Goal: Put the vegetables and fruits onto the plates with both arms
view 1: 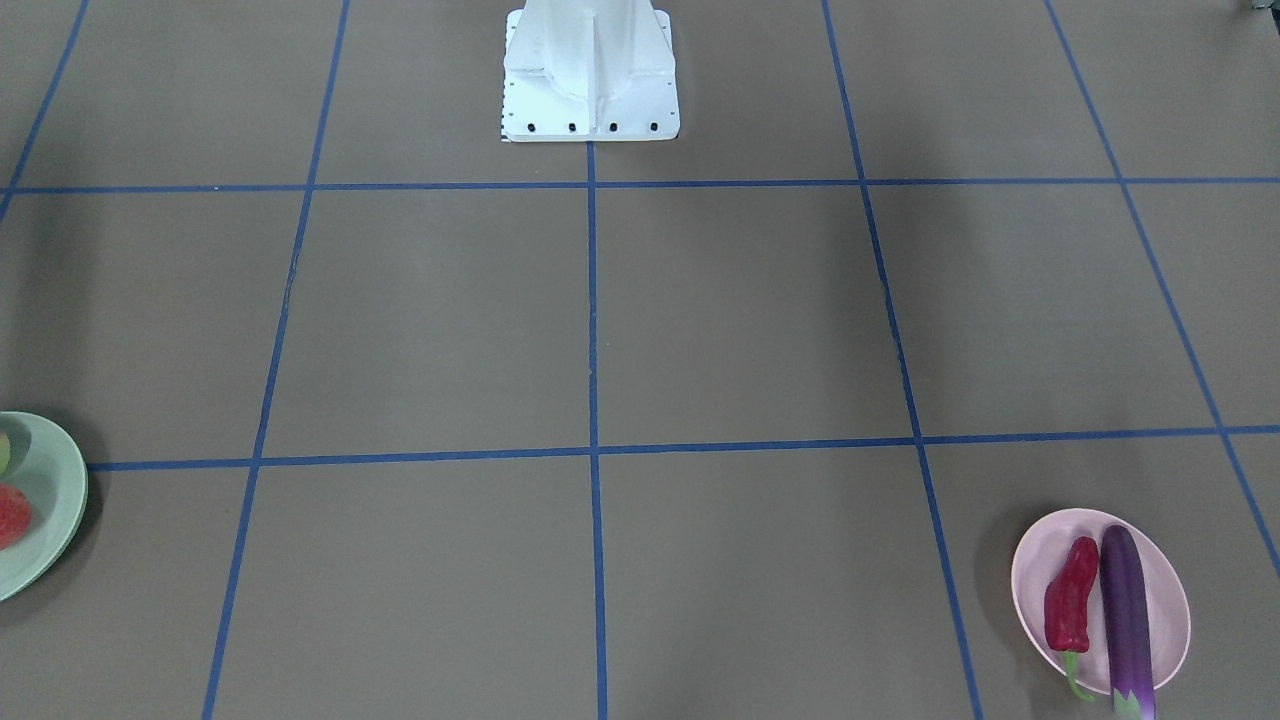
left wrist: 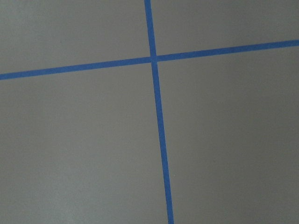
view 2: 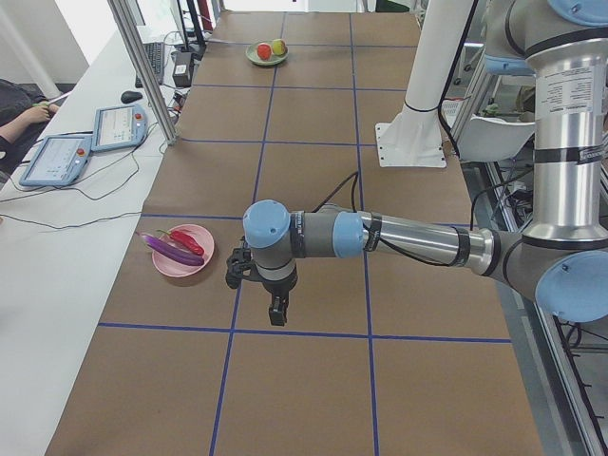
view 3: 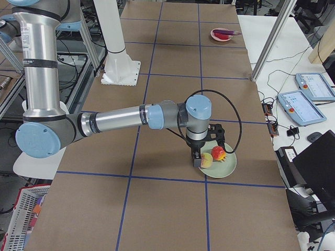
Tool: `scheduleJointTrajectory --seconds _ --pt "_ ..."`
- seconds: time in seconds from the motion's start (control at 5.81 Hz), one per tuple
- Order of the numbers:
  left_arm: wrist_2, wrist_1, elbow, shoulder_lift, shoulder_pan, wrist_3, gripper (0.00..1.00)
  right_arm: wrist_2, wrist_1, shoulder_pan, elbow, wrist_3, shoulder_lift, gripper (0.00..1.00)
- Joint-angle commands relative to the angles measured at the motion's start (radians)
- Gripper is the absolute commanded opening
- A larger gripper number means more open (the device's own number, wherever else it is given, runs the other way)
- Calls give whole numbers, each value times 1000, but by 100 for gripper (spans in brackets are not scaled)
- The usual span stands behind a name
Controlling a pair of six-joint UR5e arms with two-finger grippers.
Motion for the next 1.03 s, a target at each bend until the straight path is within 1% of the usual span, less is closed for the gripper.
scheduleJointTrajectory --seconds 0.0,0.52,0.86 --pt "-51 -2 -4 5 -11 -2 100 0 1 -1 0 1 -1 100" --pt "-50 -4 -1 5 -11 1 100 -2 3 -9 -1 1 -8 100" --pt "-50 -4 2 6 -10 0 100 -5 3 -54 -3 4 -8 100"
